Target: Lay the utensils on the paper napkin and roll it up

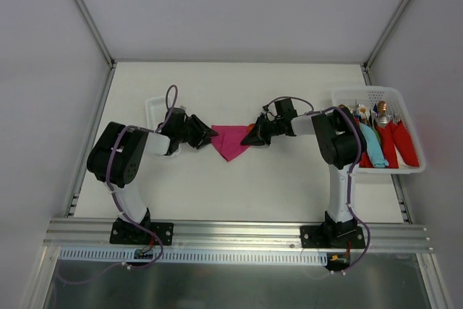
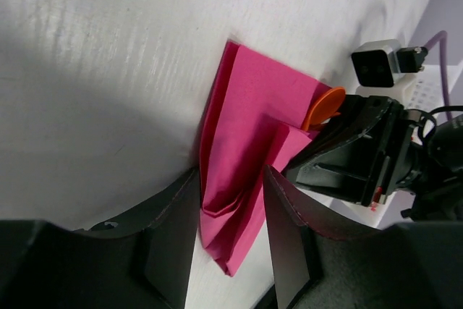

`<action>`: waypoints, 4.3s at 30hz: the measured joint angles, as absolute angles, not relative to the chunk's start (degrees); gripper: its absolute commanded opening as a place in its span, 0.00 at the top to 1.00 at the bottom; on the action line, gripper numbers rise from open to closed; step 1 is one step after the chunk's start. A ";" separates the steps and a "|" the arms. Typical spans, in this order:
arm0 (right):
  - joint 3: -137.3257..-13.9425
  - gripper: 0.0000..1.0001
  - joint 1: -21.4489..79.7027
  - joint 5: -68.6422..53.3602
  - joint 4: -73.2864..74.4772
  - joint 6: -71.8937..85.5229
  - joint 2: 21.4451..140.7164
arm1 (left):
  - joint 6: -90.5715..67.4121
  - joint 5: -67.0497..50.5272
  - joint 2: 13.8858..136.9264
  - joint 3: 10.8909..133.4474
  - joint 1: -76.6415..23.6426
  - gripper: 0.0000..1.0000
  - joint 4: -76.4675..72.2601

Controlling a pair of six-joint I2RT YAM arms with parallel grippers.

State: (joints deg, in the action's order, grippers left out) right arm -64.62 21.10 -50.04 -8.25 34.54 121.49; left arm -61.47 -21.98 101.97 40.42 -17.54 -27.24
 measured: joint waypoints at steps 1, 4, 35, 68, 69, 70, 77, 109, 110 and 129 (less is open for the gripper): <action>-64.66 0.91 21.10 -50.02 -8.12 34.46 121.51 | -62.30 -22.37 102.56 40.42 -17.54 0.59 -28.47; -64.73 0.91 21.10 -50.06 -8.05 34.37 121.56 | -64.20 -23.42 104.18 40.34 -17.54 0.58 -31.94; -66.13 0.93 21.21 -50.11 -5.15 32.60 121.93 | -63.13 -20.25 106.63 41.95 -17.56 0.68 -36.56; -67.31 0.92 21.21 -50.17 -4.45 32.12 122.65 | -58.92 -32.82 106.39 42.59 -22.74 1.00 -48.23; -67.31 0.92 21.21 -50.17 -4.43 32.10 122.65 | -58.87 -33.34 106.39 42.59 -23.35 1.00 -48.60; -67.31 0.92 21.21 -50.17 -4.38 32.10 122.67 | -58.87 -34.11 106.43 42.59 -23.75 1.00 -48.90; -67.68 0.93 21.21 -49.95 -4.23 32.03 122.91 | -59.00 -37.54 107.50 42.57 -26.55 1.00 -52.01; -68.05 0.91 21.19 -50.00 -2.98 30.72 122.96 | -64.20 -37.17 115.98 37.45 -30.13 1.00 -58.76; -68.18 0.91 21.19 -50.00 -2.63 30.48 122.96 | -64.47 -36.69 115.98 37.45 -30.33 1.00 -58.15; -74.91 0.91 13.74 -48.60 19.97 12.99 119.50 | -67.94 -34.54 115.72 38.76 -30.68 0.94 -53.19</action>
